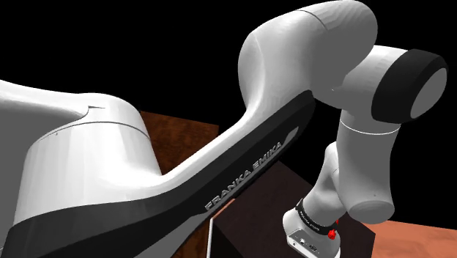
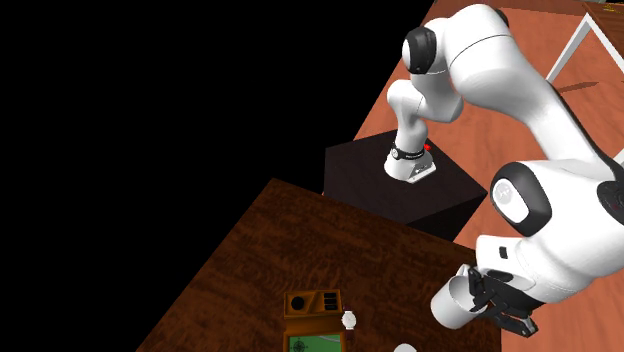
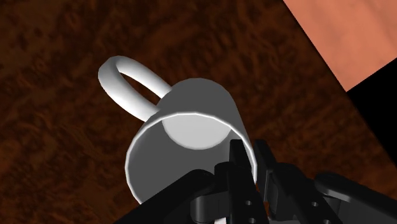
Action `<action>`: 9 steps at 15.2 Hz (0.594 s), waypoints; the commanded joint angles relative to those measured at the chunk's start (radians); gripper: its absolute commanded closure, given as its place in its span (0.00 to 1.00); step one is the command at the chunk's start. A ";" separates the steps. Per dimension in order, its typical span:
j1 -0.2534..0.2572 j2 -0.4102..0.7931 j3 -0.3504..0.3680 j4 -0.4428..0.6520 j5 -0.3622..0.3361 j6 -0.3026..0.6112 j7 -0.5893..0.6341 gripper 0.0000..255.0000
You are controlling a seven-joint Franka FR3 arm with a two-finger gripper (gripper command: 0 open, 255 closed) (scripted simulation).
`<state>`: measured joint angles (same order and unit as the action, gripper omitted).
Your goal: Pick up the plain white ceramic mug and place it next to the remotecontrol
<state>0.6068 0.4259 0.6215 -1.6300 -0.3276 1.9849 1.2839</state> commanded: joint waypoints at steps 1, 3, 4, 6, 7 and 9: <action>0.000 0.008 -0.004 -0.017 -0.007 0.024 0.005 1.00; 0.002 0.018 -0.008 -0.031 -0.015 0.046 0.011 1.00; 0.003 0.024 -0.010 -0.040 -0.020 0.059 0.015 1.00; 0.003 0.024 -0.010 -0.040 -0.020 0.060 0.015 1.00; 0.003 0.024 -0.010 -0.040 -0.020 0.060 0.015 1.00; 0.003 0.024 -0.010 -0.040 -0.020 0.059 0.015 1.00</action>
<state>0.6097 0.4497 0.6112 -1.6697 -0.3475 2.0439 1.2990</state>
